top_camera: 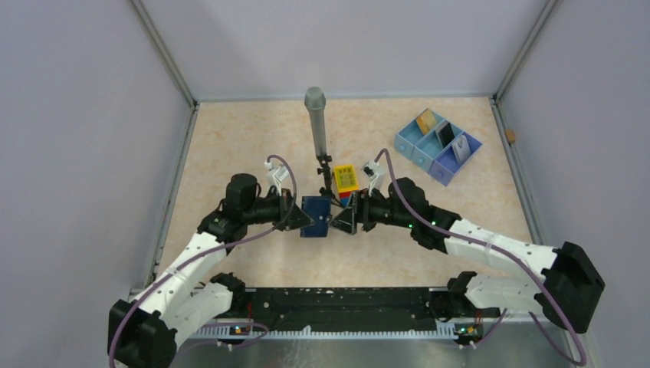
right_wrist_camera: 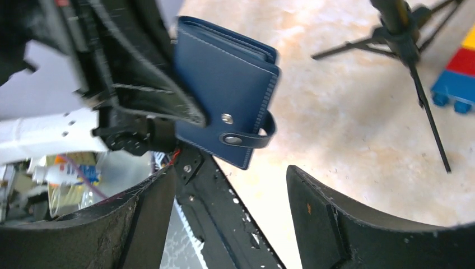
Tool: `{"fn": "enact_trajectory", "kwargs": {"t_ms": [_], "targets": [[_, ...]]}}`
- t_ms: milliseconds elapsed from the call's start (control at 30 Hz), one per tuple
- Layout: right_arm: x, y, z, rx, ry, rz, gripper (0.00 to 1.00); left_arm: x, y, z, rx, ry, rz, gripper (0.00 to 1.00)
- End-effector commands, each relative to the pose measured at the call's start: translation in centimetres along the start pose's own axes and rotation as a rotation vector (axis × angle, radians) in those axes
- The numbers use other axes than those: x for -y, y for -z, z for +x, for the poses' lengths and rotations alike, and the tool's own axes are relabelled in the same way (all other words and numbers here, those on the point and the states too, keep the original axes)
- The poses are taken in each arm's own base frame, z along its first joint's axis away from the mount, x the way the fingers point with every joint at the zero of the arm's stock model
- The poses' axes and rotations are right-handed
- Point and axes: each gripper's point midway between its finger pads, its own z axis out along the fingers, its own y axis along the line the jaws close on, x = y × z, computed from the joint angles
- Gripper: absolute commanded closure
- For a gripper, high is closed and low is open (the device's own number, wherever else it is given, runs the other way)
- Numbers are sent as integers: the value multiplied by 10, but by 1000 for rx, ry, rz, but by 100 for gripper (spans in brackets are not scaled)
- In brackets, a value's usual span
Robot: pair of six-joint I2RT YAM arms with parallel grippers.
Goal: Put the credit cards into the card holder
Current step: Open the card holder at the center of the board.
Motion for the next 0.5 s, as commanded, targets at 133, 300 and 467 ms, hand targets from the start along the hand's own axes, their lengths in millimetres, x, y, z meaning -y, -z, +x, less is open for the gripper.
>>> {"fn": "enact_trajectory", "kwargs": {"t_ms": [133,300,467], "targets": [[7,-43,-2,66,-163,107,34,-12,-6,-11,121,43,-60,100],[14,-63,6,50,-202,177,47,-16,-8,-8,120,58,-79,100],[16,-70,3,57,-181,252,52,-19,-9,-5,113,69,-90,100]]}}
